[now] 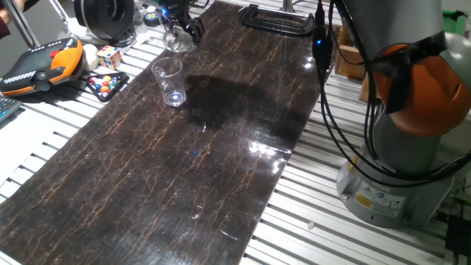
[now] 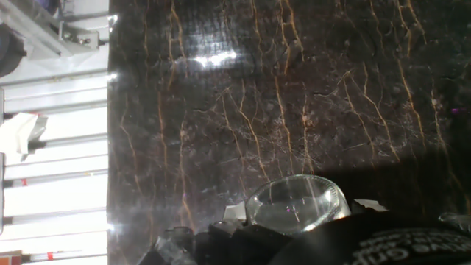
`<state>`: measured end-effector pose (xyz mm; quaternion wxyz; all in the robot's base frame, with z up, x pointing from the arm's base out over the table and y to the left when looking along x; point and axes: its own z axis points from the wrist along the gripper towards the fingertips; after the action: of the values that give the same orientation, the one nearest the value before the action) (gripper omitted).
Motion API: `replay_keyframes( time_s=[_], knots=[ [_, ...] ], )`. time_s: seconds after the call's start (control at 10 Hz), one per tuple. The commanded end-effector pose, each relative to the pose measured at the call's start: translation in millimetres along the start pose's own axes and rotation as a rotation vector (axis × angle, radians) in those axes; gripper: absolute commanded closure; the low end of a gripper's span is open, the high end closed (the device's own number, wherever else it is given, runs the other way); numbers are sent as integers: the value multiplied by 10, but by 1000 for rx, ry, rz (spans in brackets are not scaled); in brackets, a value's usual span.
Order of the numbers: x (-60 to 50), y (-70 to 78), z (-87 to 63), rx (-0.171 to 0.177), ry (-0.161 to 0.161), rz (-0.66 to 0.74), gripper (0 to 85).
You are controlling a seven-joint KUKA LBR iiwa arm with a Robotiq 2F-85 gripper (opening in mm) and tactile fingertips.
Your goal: Pour the water from one cup into another empty cup
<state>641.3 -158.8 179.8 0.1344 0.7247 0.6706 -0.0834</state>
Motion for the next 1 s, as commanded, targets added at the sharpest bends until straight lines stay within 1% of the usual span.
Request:
replay_keyframes(
  time_s=[0.0, 0.1, 0.3, 0.4, 0.5, 0.6, 0.7, 0.8, 0.9],
  knots=[
    [0, -1, 1, 5, -16, -3, 843],
    [0, -1, 1, 13, -16, -12, 843],
    [0, -1, 1, 23, 7, -76, 843],
    [0, -1, 1, 38, 21, -97, 843],
    [0, -1, 1, 41, 41, -104, 843],
    [0, -1, 1, 41, 39, -108, 843],
    [0, -1, 1, 35, 27, -78, 843],
    [0, -1, 1, 29, 13, -55, 843],
    [0, -1, 1, 18, -13, -41, 843]
  ],
)
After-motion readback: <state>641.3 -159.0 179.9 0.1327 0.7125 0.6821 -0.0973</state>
